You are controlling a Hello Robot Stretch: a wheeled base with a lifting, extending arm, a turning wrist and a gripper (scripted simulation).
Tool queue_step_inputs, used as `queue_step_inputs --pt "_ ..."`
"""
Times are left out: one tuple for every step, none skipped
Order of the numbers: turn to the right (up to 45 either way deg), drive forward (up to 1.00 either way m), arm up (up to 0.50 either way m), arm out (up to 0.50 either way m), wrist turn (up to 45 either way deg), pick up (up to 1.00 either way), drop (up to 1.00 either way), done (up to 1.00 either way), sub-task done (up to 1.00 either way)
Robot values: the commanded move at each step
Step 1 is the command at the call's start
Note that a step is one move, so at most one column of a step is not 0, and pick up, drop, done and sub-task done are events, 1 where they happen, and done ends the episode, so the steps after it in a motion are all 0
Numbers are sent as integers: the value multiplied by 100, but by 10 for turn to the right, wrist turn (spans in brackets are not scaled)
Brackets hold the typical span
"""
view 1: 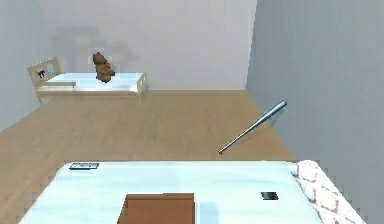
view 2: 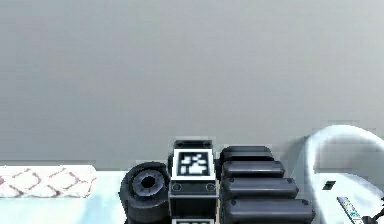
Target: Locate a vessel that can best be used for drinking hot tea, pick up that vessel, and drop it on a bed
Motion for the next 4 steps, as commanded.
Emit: queue_step_inputs --pt "150 0 0 0 0 0 0 0 0" --pt "-300 0 0 0 0 0 0 0 0" --pt "-450 0 0 0 0 0 0 0 0" --pt "-270 0 0 0 0 0 0 0 0"
